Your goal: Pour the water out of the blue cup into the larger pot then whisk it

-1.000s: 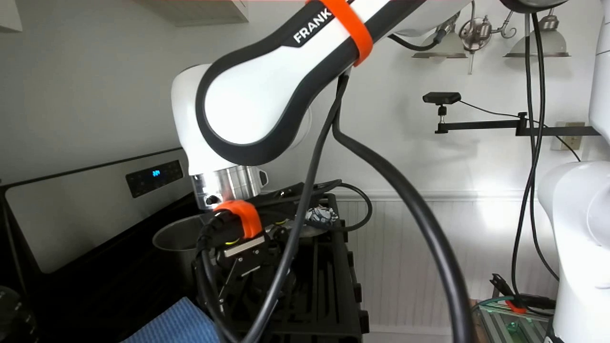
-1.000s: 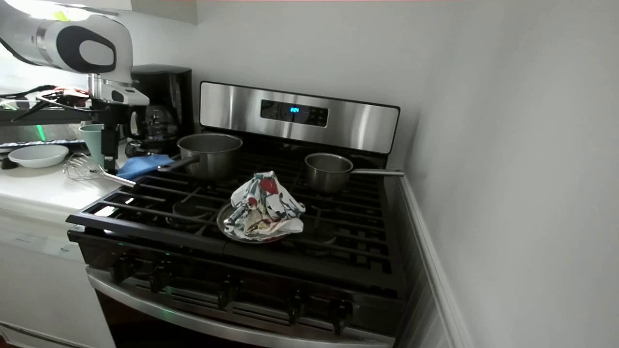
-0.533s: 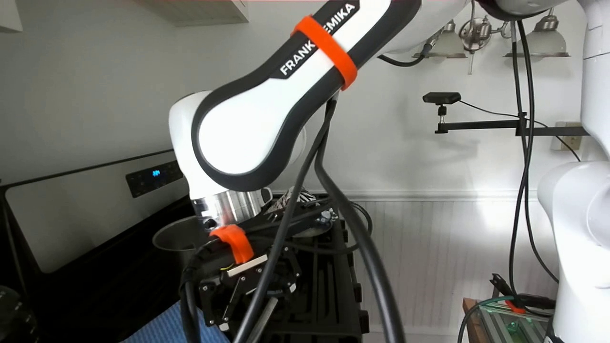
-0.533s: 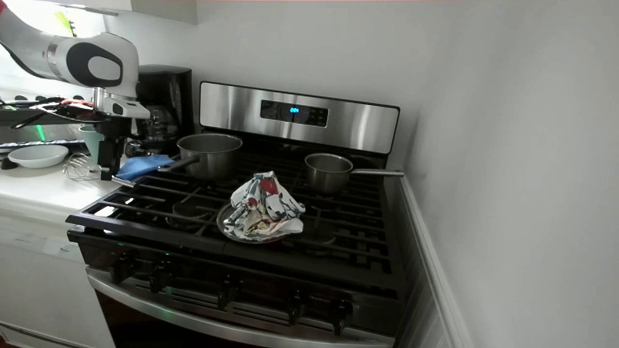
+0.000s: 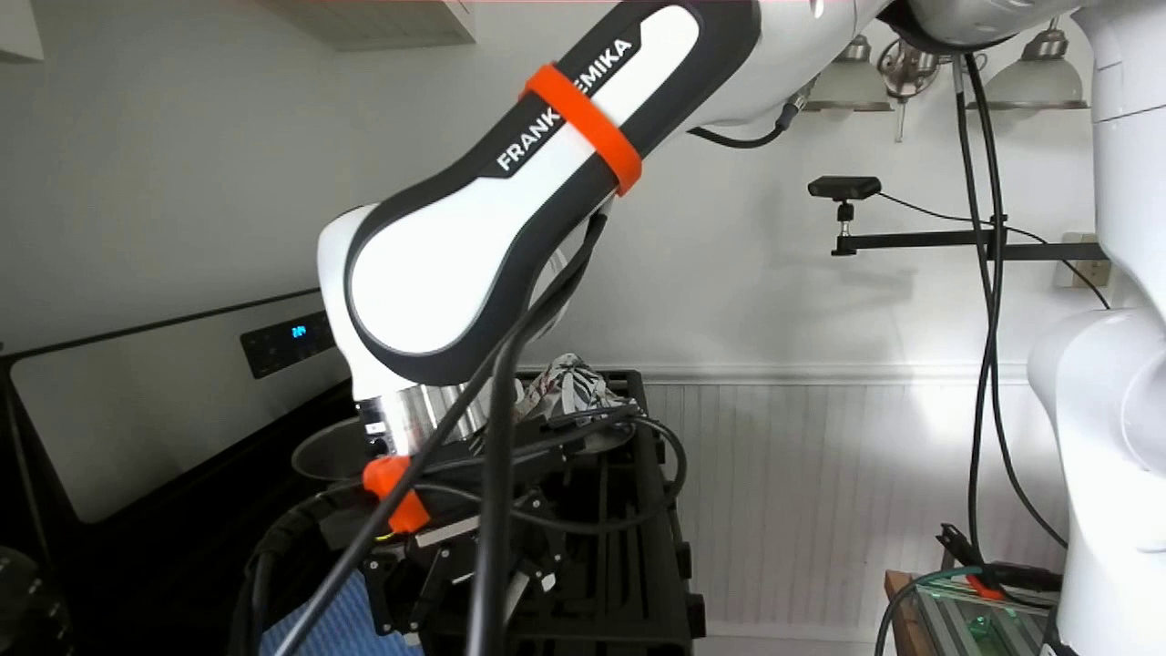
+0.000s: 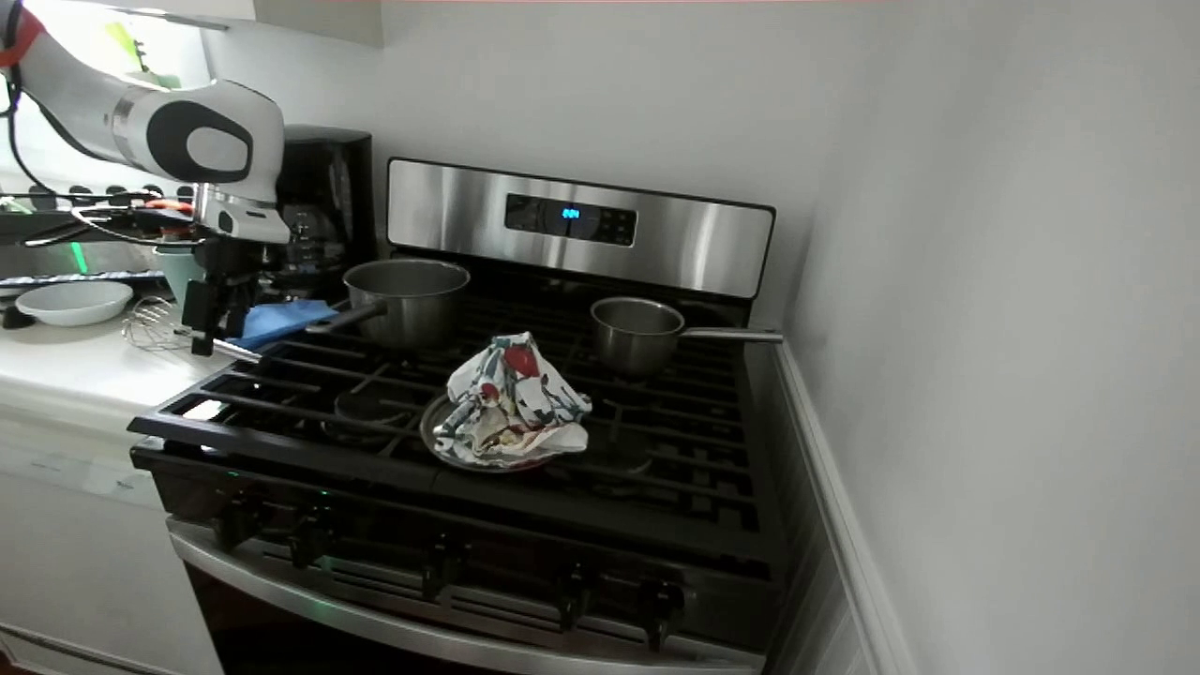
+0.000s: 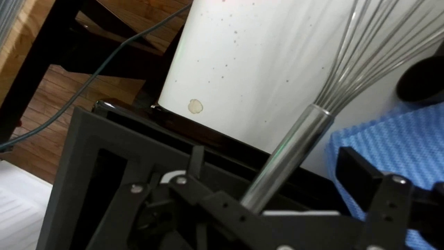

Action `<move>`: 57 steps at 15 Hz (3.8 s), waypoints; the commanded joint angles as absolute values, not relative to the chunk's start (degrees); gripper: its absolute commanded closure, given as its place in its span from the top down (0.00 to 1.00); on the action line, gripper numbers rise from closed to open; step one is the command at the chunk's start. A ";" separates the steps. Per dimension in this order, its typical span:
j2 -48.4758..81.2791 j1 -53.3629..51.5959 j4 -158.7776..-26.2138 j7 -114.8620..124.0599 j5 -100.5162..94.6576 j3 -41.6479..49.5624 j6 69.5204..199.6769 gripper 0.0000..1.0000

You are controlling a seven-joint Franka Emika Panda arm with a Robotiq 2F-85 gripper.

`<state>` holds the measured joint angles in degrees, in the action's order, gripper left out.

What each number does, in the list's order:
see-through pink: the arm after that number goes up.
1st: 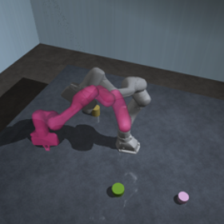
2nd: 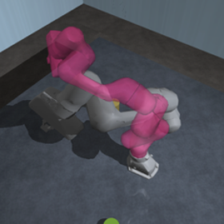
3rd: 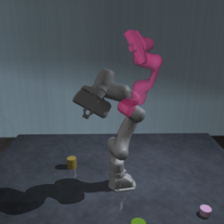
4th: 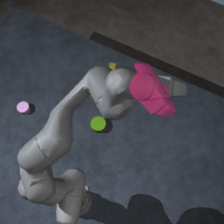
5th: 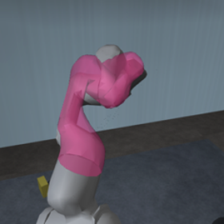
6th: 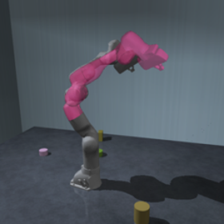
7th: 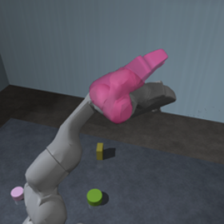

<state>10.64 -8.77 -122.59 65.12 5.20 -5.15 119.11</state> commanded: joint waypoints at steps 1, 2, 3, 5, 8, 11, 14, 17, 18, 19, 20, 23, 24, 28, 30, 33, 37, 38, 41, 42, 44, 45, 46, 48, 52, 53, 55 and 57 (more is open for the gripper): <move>12.02 -9.02 -121.15 69.41 7.14 -4.88 119.56 0.87; 12.26 -9.06 -120.96 70.36 6.92 -4.82 119.47 0.74; 12.41 -9.04 -120.83 71.00 6.94 -4.81 119.44 0.63; 12.79 -9.06 -120.64 72.19 6.89 -4.82 119.43 0.67; 13.00 -9.08 -120.65 73.42 7.06 -4.88 119.82 0.75; 13.28 -9.06 -120.48 74.39 7.55 -4.93 120.19 0.66; 13.76 -9.15 -120.02 75.65 7.99 -4.97 120.04 0.56; 14.06 -9.21 -119.96 76.74 8.36 -4.96 120.04 0.44; 14.09 -9.23 -119.97 77.02 8.36 -4.94 120.06 0.43; 14.10 -9.23 -120.00 77.38 8.26 -4.90 120.07 0.36; 14.10 -9.23 -120.03 77.72 8.22 -4.89 120.09 0.31; 14.00 -9.16 -120.07 78.53 8.22 -4.87 120.18 0.16; 14.00 -9.12 -120.08 78.74 8.39 -4.87 120.32 0.18; 14.09 -8.94 -120.05 79.22 8.93 -4.89 120.92 0.06; 13.79 -8.76 -120.07 78.33 9.66 -5.03 120.97 0.06; 11.04 -8.55 -120.59 76.70 8.77 -4.80 120.04 0.06; 7.48 -7.53 -120.80 72.88 6.73 -3.91 118.20 0.06; 6.36 -7.37 -120.71 72.21 6.01 -3.61 117.14 0.06; 3.09 -6.71 -120.42 70.59 3.67 -2.97 114.22 0.06; 1.62 -6.56 -120.53 70.36 2.57 -2.92 113.14 0.06; -0.74 -6.09 -120.16 70.28 0.36 -2.93 110.39 0.06; -1.91 -5.92 -120.00 69.58 0.02 -3.12 109.31 0.06; 1.14 -5.87 -119.67 70.83 1.37 -3.38 111.63 0.06; 0.17 -5.73 -119.69 70.76 1.26 -3.46 111.25 0.22; -0.02 -5.30 -119.12 73.81 -2.63 -2.81 111.04 0.06; -0.71 -4.94 -118.95 74.98 -4.34 -2.50 110.81 0.06; -2.44 -3.88 -118.25 77.30 -8.56 -1.90 110.11 0.06; -3.92 -2.59 -117.17 78.63 -11.61 -1.39 110.19 0.06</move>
<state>-0.82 -4.09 -118.43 75.76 -7.38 -1.82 111.44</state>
